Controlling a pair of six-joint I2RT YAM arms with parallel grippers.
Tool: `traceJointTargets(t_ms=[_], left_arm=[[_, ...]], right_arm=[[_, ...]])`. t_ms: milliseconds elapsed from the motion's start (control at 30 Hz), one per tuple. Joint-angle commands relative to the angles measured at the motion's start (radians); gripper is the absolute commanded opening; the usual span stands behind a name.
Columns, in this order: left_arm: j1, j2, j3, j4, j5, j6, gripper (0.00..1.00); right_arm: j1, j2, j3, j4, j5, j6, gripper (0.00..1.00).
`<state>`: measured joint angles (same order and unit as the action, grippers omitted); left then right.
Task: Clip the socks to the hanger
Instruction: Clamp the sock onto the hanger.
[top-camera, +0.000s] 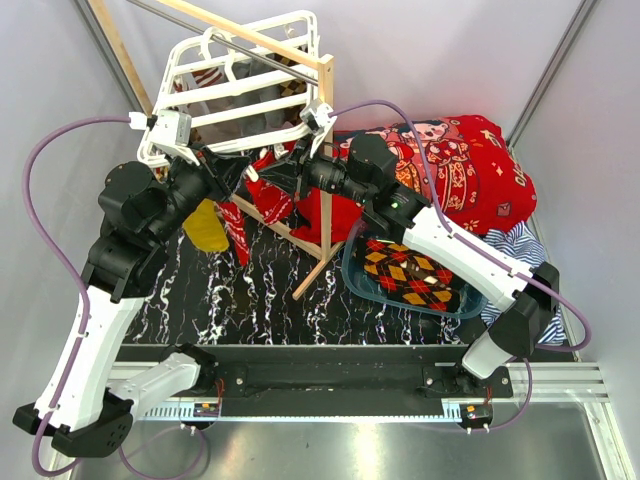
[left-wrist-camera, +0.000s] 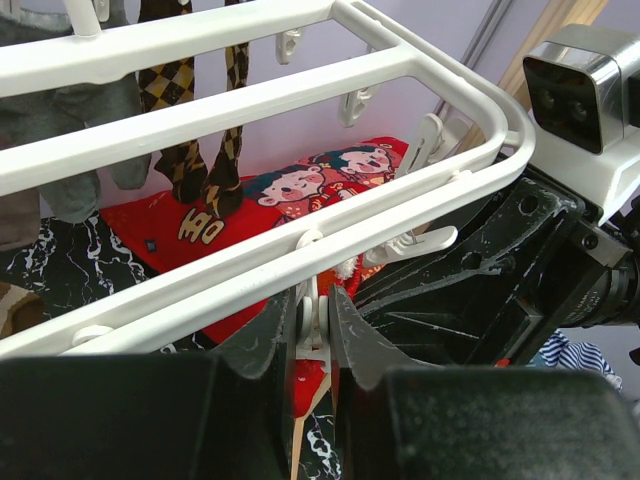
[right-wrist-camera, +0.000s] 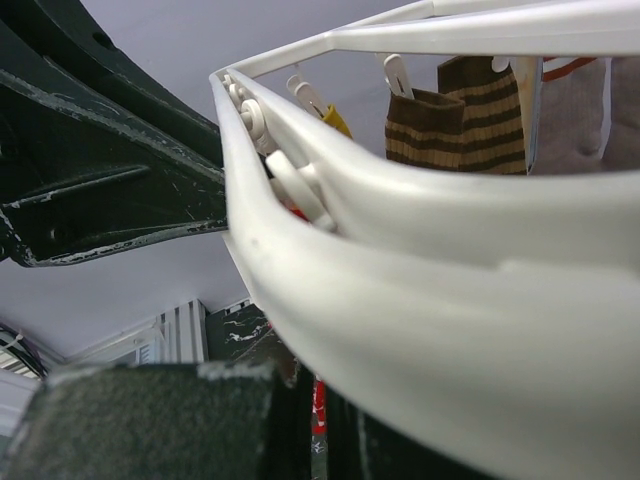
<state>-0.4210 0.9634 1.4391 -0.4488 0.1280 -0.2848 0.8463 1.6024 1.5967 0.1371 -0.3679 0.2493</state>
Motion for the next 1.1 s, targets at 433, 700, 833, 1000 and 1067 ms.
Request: traceJointTargets(t_ms=[433,700,833,1000,1067], left_arm=[[-0.001,-0.025,-0.008,-0.004,0.004,0.021,0.21],[-0.001,-0.028,-0.008,-0.013,0.009,0.024,0.23],[-0.001,-0.028,-0.003,-0.014,0.009,0.022,0.31],[-0.001,-0.028,0.004,-0.014,0.012,0.018,0.47],[-0.001,-0.029,0.007,-0.014,0.01,0.015,0.56]], right_arm=[[0.005,-0.022,0.051,0.073,-0.02,0.013,0.01],[0.005,-0.024,0.06,0.081,-0.017,0.015,0.01],[0.005,-0.024,0.065,0.082,-0.019,0.013,0.01],[0.005,-0.021,0.071,0.087,-0.025,0.016,0.02],[0.005,-0.018,0.072,0.09,-0.026,0.019,0.05]])
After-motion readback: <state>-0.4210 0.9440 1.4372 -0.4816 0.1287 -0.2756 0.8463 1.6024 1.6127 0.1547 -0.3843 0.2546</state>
